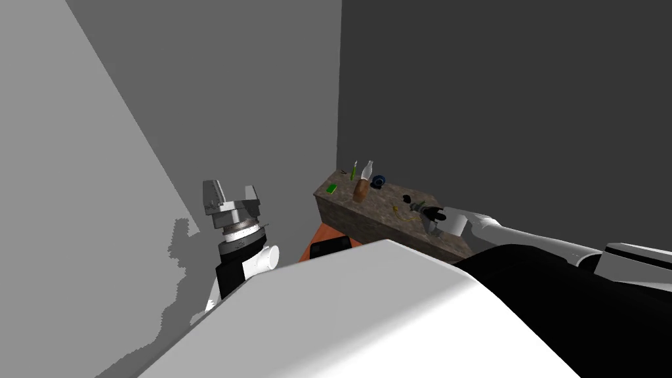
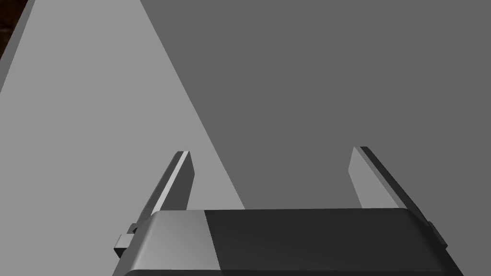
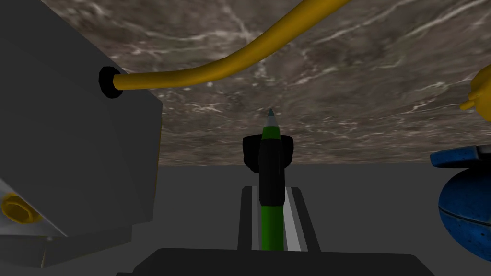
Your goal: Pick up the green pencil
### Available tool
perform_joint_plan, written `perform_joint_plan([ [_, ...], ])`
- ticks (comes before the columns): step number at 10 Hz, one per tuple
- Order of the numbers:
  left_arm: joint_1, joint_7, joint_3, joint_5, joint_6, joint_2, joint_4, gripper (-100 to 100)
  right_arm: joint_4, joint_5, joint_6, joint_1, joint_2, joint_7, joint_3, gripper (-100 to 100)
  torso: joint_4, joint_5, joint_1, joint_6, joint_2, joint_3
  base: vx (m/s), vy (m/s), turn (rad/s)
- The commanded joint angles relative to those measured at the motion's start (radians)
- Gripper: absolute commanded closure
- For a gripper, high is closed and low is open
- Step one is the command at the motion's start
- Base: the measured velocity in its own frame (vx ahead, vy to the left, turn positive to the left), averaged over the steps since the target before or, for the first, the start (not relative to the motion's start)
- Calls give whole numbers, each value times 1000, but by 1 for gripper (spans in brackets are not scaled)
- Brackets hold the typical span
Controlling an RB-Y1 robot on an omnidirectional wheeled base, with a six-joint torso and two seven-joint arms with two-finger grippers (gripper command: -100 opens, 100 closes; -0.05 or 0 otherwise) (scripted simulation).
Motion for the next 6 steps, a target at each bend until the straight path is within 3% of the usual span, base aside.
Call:
perform_joint_plan([
  [1, 0, 0, 0, 0, 0, 0, 0, 0, -50, 13, 31, 6, -4, 2, -11, 100, 0, 0, 0, 0, 0, 0, 25, -17, -146],
  [3, 0, 0, 0, 0, 0, 0, 0, 0, -125, 23, 76, 1, -19, 7, -12, 100, 0, 1, 0, 1, 0, 0, 39, -28, -225],
  [5, 0, 0, 0, 0, 0, 0, 0, 0, -125, 24, 76, 1, -15, 7, -12, 100, 0, 0, 0, 0, 0, 0, 16, -13, -31],
  [6, 0, 0, 0, 0, 0, 0, 0, 0, -128, 24, 79, 1, -15, 7, -13, 0, 0, 0, 0, 0, 1, 0, 0, 0, 0],
])
